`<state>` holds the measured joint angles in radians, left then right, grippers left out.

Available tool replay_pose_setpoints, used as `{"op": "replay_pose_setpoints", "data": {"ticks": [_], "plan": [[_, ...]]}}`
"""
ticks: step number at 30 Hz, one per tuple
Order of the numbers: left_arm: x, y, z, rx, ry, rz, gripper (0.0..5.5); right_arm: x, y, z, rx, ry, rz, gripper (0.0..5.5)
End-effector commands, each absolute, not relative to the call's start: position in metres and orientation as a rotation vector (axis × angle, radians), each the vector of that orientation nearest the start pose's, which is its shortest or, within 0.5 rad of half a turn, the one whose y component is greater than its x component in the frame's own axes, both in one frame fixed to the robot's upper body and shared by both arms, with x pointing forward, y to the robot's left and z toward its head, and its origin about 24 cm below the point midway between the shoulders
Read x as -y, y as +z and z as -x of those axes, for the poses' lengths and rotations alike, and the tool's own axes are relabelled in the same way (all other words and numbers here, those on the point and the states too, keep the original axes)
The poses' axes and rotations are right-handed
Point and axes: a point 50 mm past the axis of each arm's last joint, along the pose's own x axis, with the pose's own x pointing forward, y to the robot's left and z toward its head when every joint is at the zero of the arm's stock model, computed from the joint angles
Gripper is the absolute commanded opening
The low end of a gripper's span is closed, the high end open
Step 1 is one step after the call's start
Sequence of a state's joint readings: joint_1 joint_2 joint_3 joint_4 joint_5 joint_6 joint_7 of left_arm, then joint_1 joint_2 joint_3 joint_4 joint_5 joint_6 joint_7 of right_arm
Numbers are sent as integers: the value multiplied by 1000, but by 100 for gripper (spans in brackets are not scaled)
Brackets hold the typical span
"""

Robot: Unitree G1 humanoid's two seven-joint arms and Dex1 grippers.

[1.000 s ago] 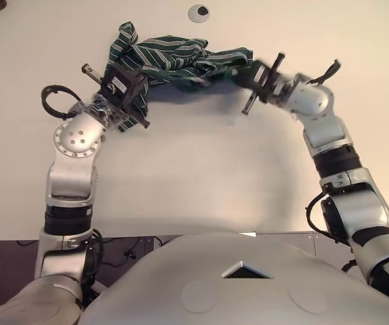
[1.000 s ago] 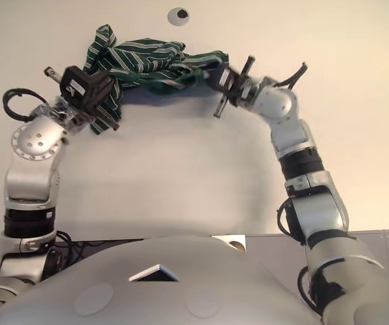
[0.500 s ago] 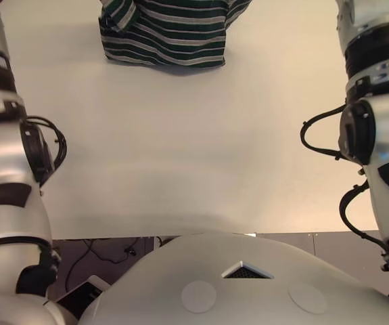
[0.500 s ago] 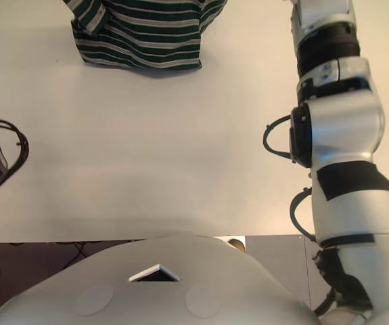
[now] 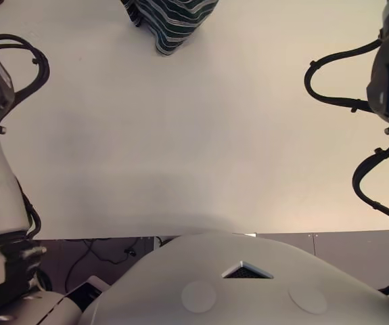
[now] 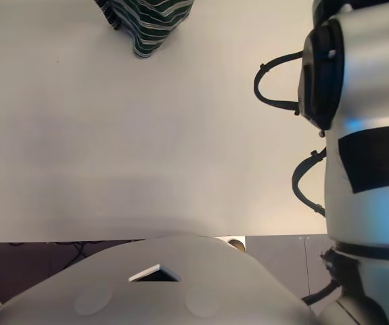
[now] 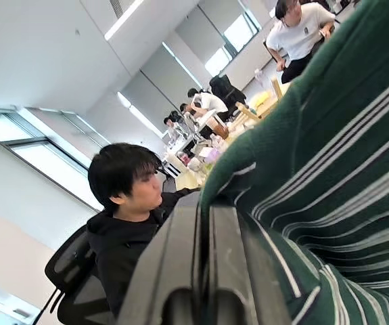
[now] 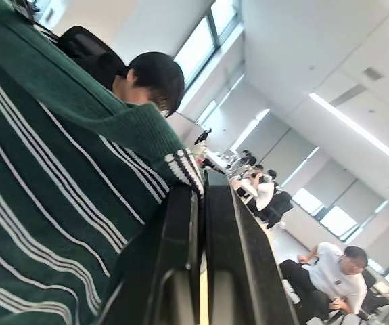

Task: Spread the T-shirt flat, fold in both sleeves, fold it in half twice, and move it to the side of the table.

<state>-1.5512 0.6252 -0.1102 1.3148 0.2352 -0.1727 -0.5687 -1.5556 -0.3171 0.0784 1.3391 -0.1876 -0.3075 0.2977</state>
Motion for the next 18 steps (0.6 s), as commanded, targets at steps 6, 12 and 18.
{"op": "replay_pose_setpoints", "data": {"ticks": [6,12,18], "plan": [[-265,322,-383,132,-483,-773,0,151,311,-410,480,523,748,3],[-275,304,-311,53,-786,-755,0,191,296,-383,393,884,840,3],[-239,273,-216,-216,-1065,-760,0,207,263,-315,90,1367,875,3]]}}
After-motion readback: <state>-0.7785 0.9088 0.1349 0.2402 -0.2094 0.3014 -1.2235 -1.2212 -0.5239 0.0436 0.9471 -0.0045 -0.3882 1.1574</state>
